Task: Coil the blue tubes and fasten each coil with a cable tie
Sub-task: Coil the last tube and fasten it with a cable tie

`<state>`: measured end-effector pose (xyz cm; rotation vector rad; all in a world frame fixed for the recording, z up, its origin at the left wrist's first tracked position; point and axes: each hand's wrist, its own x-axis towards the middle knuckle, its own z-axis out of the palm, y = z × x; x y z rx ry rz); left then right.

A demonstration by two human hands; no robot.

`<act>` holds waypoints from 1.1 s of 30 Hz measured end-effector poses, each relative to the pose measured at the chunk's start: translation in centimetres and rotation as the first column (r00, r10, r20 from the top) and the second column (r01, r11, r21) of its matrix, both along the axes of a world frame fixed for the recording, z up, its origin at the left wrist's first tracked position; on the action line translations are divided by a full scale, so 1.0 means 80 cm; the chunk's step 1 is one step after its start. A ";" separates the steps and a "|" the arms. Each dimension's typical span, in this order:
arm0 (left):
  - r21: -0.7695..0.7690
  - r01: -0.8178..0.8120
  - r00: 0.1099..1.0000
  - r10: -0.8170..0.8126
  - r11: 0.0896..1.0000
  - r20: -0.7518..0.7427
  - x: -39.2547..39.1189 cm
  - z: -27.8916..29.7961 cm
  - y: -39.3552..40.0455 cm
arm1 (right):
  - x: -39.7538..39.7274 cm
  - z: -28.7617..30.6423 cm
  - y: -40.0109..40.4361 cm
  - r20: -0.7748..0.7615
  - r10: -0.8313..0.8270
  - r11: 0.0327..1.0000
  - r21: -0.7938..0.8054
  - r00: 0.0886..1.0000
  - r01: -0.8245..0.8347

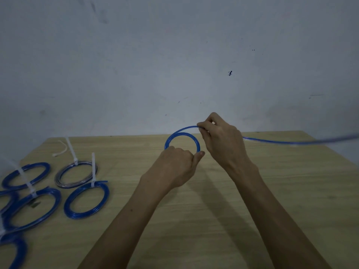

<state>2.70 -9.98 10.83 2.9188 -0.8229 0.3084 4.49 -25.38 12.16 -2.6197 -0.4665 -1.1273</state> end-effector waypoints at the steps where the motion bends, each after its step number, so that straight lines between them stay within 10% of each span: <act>1: 0.004 0.014 1.000 -0.014 1.000 0.008 -0.001 -0.001 -0.002 | 0.000 0.000 -0.001 0.008 -0.006 1.000 0.014 1.000 0.006; 8: -0.047 -0.032 0.992 0.038 0.998 0.121 0.012 -0.005 0.006 | -0.005 0.002 0.006 -0.056 0.056 0.994 0.095 0.997 -0.051; 12: -0.323 -0.100 0.994 0.112 0.941 0.018 0.026 -0.005 0.023 | -0.012 0.005 0.026 -0.201 0.125 0.986 0.138 0.972 -0.098; 21: -0.845 -0.302 0.913 -0.121 0.441 -0.389 0.044 -0.007 0.028 | -0.023 -0.007 0.058 -0.366 0.228 0.946 0.301 0.902 -0.117; 24: -0.878 -0.334 0.916 -0.102 0.342 -0.388 0.052 -0.007 0.031 | -0.029 -0.011 0.064 -0.368 0.239 0.941 0.315 0.899 -0.121; 30: -0.813 -0.504 0.860 -0.257 -0.292 -0.441 0.065 0.006 0.048 | -0.026 -0.030 0.086 -0.344 0.295 0.913 0.376 0.891 -0.157; 33: -0.738 -0.547 0.818 -0.442 -0.395 -0.369 0.062 0.009 0.060 | -0.026 -0.029 0.087 -0.339 0.371 0.874 0.442 0.865 -0.201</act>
